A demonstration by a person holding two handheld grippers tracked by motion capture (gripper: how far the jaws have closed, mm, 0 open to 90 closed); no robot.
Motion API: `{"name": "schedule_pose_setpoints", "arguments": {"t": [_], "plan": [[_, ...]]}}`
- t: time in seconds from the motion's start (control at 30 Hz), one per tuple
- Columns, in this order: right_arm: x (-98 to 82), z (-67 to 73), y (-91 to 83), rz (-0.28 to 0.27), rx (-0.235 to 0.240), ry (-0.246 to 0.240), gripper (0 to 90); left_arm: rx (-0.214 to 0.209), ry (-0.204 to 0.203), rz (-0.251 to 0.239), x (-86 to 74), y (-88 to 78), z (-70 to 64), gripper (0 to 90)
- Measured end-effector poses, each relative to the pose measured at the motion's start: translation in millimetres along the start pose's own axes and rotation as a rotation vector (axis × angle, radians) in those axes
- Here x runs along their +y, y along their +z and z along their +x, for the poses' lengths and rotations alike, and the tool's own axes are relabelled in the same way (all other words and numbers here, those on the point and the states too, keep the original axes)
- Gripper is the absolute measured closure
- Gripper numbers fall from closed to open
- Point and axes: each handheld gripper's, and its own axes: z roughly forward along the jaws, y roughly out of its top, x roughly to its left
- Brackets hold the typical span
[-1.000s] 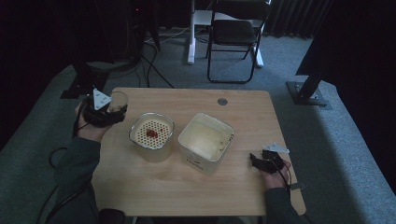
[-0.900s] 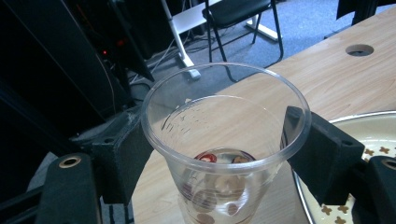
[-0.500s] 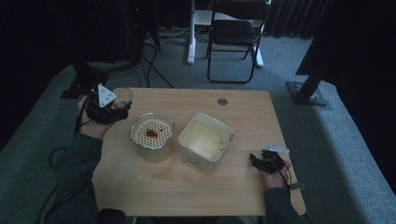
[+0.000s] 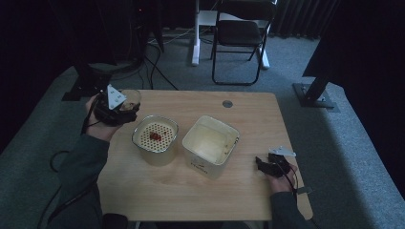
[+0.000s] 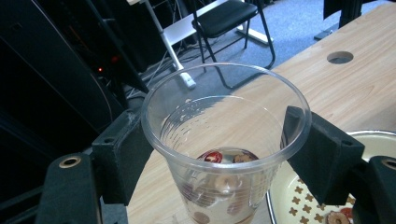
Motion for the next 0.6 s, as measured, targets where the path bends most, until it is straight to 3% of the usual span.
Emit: {"name": "schedule_pose_setpoints", "arguments": {"t": [0.27,0.37,0.6], "plan": [[0.0,0.1,0.0,0.0,0.0,0.0,37.1,0.026,0.079,0.017,2.0,0.6,-9.6,25.4],[0.0,0.1,0.0,0.0,0.0,0.001,37.1,0.047,0.129,0.033,2.1,1.4,-14.9,25.5],[0.1,0.1,-0.2,0.002,0.0,0.001,37.1,0.109,0.292,0.07,-0.5,6.8,-31.0,25.6]]}}
